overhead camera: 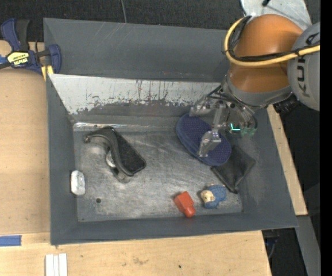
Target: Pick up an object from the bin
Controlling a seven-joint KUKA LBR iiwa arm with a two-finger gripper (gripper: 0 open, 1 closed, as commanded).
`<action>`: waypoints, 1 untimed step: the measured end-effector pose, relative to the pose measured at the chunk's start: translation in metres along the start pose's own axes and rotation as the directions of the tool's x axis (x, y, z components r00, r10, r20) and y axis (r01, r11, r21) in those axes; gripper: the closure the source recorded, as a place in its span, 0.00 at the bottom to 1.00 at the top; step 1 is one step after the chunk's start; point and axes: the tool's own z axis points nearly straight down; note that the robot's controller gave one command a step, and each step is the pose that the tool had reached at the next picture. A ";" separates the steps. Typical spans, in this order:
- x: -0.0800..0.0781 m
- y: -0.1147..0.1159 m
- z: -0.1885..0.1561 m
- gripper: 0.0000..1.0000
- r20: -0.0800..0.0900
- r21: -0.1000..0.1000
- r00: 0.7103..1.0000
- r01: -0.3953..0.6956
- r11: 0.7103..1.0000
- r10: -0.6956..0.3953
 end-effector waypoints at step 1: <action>-0.021 -0.052 0.118 0.00 0.012 -0.007 0.983 -0.184 0.983 0.184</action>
Offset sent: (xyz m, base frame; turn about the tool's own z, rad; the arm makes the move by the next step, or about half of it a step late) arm 0.0181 -0.0594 -0.1337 0.1921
